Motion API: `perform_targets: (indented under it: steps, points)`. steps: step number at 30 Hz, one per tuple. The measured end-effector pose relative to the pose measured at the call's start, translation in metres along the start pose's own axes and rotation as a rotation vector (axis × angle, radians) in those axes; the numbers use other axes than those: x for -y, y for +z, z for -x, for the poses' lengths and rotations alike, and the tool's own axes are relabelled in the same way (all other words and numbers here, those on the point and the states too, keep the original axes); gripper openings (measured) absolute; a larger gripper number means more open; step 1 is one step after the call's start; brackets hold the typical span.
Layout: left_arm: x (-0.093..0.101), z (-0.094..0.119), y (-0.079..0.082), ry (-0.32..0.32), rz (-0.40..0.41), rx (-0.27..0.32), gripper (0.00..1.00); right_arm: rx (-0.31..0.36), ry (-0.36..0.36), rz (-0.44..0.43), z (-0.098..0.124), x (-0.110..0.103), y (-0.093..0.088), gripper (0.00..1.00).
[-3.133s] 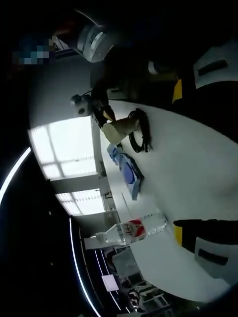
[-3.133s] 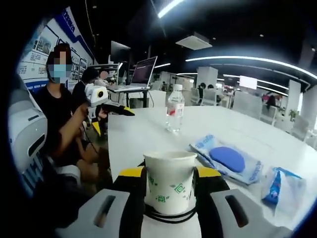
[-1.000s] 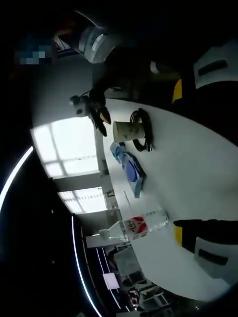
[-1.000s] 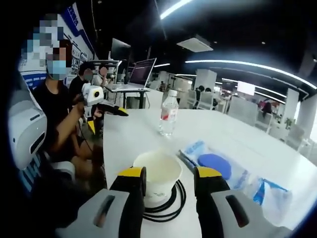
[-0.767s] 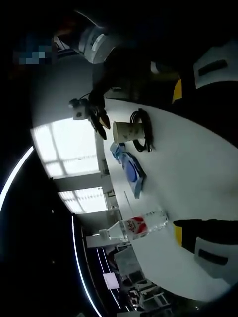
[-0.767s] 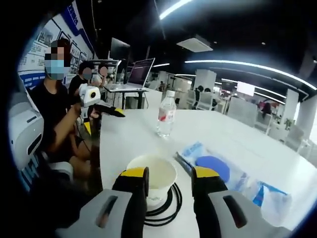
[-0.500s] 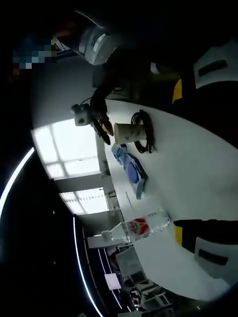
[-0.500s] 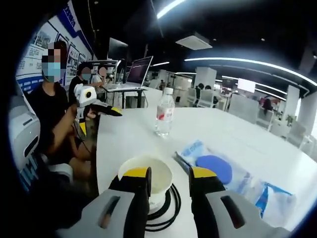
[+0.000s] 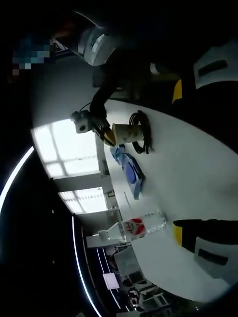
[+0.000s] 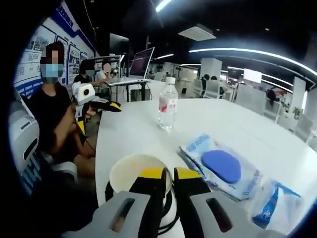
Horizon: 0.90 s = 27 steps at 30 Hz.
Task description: Arrange the tabletop items into an orderly group along one side of the table until the central work area is clear of visible clutter.
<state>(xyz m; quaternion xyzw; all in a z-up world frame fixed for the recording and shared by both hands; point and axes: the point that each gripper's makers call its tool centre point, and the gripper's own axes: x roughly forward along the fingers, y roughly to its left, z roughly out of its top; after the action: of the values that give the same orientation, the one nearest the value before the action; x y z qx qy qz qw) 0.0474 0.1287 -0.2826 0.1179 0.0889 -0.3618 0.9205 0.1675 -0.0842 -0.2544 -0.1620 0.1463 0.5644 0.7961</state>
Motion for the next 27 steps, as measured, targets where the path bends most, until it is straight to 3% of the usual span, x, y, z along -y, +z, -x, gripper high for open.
perform_targets:
  steps: [9,27]
  points:
    - [-0.002,0.002,-0.002,0.002,0.001,0.002,0.94,0.002,0.009,0.002,-0.003,-0.003,0.003,0.02]
    - [0.001,0.005,-0.001,0.001,-0.001,0.009,0.94,0.064,0.007,0.011,0.002,-0.001,0.033,0.0]
